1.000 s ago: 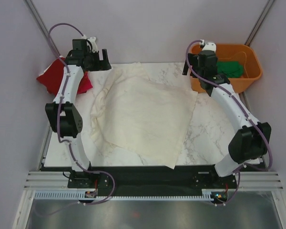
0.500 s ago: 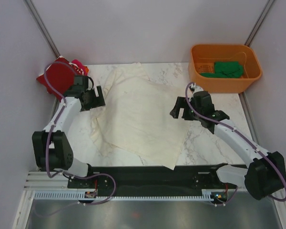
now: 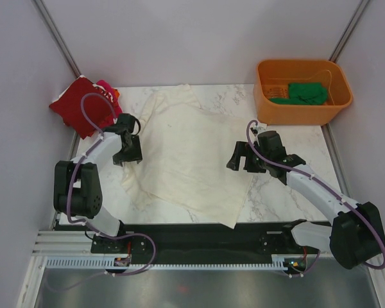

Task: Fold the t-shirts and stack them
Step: Flatten the tshirt out

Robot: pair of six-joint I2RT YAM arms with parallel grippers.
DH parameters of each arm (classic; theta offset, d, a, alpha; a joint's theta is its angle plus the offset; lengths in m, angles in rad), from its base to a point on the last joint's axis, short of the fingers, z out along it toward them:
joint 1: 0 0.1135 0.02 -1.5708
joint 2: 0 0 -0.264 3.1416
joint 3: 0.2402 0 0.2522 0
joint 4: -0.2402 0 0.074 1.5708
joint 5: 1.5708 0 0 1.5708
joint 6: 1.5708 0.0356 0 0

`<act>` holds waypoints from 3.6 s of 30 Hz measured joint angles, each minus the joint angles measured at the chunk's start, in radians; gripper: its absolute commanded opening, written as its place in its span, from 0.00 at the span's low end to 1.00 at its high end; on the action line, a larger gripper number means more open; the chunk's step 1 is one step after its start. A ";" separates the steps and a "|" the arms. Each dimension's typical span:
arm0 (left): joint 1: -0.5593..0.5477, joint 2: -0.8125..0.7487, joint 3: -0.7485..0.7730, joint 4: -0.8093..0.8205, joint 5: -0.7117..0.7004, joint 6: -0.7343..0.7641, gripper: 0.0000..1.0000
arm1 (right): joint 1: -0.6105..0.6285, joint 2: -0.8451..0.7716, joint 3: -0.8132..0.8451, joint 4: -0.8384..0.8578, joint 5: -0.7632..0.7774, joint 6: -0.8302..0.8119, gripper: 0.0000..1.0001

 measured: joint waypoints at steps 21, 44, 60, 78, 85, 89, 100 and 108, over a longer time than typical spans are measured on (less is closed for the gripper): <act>0.007 0.086 0.013 -0.026 -0.114 -0.006 0.02 | 0.197 0.085 -0.185 0.087 0.006 0.069 0.65; 0.185 -0.168 -0.101 -0.051 0.265 -0.012 0.38 | -0.410 0.174 -0.172 0.172 -0.212 0.106 0.78; 0.254 -0.174 -0.076 -0.033 0.151 -0.090 0.66 | -0.473 0.221 0.124 0.103 0.011 0.072 0.82; -0.140 0.317 0.295 0.000 -0.040 -0.061 0.47 | -0.278 0.069 0.108 0.014 0.051 0.024 0.81; -0.143 0.335 0.338 -0.005 -0.162 -0.046 0.32 | -0.278 0.069 0.108 0.012 0.051 0.003 0.82; -0.143 0.365 0.346 -0.031 -0.195 -0.042 0.46 | -0.278 0.069 0.108 0.010 0.051 -0.006 0.81; -0.208 0.378 0.362 -0.055 -0.204 -0.040 0.58 | -0.278 0.068 0.099 0.004 0.051 -0.027 0.81; -0.219 0.378 0.364 -0.055 -0.216 -0.042 0.49 | -0.278 0.060 0.099 0.000 0.054 -0.042 0.81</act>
